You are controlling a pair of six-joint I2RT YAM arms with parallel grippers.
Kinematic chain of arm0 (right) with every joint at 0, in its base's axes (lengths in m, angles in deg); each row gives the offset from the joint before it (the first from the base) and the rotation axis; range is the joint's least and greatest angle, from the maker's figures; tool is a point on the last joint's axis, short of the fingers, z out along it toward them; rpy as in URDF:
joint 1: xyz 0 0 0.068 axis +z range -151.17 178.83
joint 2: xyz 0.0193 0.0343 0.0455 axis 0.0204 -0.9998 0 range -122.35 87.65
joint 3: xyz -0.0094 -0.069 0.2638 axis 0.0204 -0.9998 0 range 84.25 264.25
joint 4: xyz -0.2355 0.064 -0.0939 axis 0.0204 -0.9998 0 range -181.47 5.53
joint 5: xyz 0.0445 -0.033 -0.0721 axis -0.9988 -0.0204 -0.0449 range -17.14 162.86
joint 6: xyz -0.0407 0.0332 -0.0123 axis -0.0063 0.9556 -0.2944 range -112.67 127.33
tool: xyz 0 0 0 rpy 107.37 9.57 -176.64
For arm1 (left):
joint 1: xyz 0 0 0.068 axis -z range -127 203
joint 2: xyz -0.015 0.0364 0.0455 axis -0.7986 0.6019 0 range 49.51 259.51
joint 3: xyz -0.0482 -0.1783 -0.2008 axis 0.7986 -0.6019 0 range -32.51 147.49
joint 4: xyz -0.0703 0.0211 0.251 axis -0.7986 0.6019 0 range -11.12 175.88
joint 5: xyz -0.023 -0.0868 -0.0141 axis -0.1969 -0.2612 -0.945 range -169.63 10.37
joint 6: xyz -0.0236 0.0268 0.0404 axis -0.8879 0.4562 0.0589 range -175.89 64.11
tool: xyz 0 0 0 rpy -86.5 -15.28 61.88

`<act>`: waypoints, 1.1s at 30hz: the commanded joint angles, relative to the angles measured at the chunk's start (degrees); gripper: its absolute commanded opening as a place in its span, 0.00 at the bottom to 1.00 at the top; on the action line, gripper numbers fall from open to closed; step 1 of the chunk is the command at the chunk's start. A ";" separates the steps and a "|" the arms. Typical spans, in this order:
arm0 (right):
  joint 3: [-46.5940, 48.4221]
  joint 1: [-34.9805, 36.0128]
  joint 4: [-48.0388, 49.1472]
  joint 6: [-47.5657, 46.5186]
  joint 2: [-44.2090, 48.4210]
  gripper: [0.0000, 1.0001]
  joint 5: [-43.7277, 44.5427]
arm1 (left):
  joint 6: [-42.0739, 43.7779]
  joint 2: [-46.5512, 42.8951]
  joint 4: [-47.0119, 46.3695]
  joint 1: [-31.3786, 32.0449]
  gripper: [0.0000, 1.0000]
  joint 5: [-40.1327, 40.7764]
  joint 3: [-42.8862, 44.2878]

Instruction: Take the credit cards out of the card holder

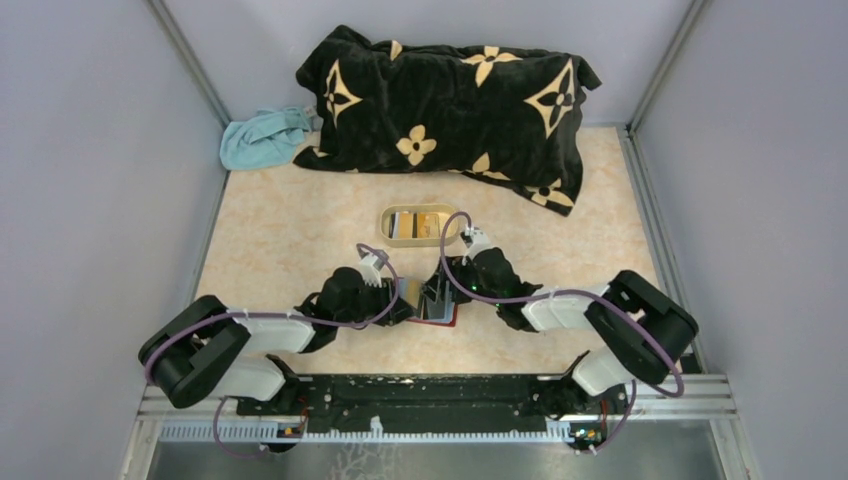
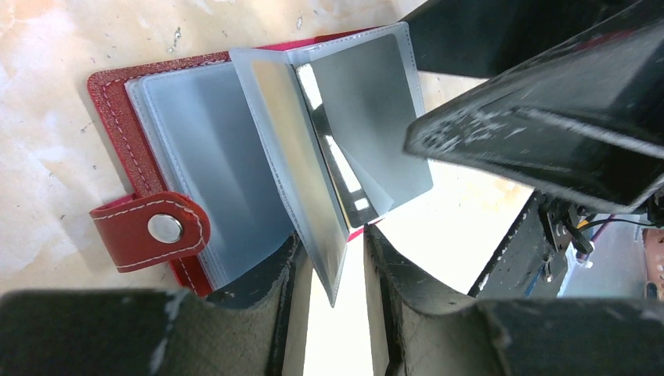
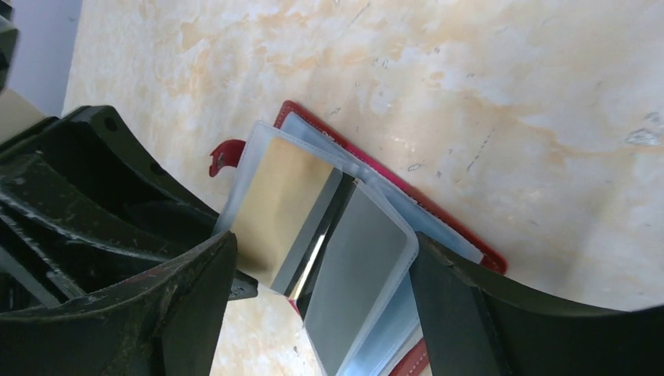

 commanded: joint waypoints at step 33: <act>-1.91 5.59 12.20 9.10 -5.47 0.69 1.91 | 6.70 -2.69 6.31 -0.31 0.13 10.14 -0.87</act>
